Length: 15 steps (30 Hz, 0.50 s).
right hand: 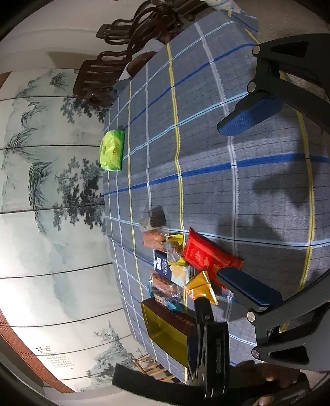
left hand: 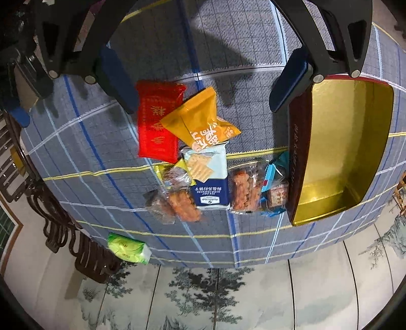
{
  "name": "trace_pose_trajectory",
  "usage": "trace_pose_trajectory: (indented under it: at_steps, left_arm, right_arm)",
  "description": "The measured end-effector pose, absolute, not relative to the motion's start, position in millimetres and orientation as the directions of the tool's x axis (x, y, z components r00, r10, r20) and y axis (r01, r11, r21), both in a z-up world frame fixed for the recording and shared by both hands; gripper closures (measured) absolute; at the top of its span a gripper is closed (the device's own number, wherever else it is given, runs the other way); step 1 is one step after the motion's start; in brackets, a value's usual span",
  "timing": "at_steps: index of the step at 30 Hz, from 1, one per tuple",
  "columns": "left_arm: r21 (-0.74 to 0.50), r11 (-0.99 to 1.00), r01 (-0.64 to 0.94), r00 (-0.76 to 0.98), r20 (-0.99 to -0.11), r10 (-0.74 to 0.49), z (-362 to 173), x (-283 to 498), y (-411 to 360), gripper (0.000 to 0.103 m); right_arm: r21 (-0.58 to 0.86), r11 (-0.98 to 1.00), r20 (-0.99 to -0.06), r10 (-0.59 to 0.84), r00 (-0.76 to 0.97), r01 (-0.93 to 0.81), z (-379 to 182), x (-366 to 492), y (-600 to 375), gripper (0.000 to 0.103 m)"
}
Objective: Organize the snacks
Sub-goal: 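Move the left tool toward the orange snack bag beside the tin, then grasp the orange snack bag with the left tool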
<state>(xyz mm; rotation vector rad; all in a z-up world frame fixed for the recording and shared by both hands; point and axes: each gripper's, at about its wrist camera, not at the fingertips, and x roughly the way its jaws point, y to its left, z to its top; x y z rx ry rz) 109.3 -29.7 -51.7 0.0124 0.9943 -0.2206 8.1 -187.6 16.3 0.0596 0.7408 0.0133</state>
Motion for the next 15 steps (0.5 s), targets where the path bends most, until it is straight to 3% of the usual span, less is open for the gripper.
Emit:
trace_pose_trajectory:
  at_steps: [4,12,15]
  left_arm:
    - [-0.117,0.977,0.177,0.488,-0.852,-0.19,-60,122,-30,0.014]
    - [-0.122,0.982,0.145,0.465,-0.867,-0.176,-73,140,-32,0.016]
    - [-0.138,0.981,0.14,0.438,-0.879,-0.186,-84,146,-34,0.024]
  right_arm:
    - [0.063,0.998,-0.681,0.039,0.731,0.005,11,12,-188,0.0]
    - [0.082,0.996,-0.699,0.044,0.714,0.019,1,16,-197,0.0]
    - [0.088,0.996,-0.703,0.046,0.71,0.022,0,18,-200,0.0]
